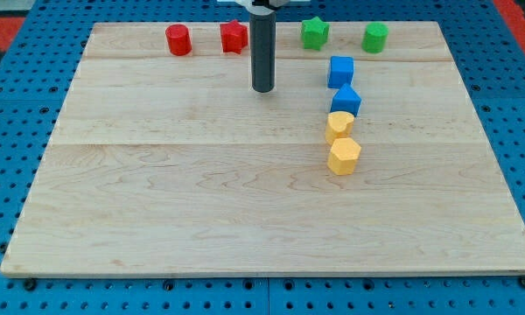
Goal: Slide your arm to the center
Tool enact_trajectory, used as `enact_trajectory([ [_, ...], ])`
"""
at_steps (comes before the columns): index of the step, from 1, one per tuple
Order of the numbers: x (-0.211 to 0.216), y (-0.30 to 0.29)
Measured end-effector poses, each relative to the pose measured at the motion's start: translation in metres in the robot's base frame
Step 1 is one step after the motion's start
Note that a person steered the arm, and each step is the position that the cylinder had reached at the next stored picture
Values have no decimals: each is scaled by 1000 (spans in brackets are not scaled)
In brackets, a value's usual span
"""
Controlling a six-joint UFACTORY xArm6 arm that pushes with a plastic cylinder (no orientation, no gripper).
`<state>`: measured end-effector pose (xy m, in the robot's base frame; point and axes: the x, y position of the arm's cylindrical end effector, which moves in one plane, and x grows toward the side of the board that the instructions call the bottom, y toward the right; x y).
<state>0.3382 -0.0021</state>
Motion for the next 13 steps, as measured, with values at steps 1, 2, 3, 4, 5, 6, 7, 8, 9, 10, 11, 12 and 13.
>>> enact_trajectory([
  [1, 0, 1],
  [2, 0, 9],
  [3, -1, 17],
  [4, -4, 27],
  [5, -9, 35],
  [6, -8, 35],
  [7, -3, 13],
  [8, -3, 5],
  [9, -3, 5],
  [10, -3, 6],
  [11, -3, 6],
  [12, -3, 6],
  [13, -11, 11],
])
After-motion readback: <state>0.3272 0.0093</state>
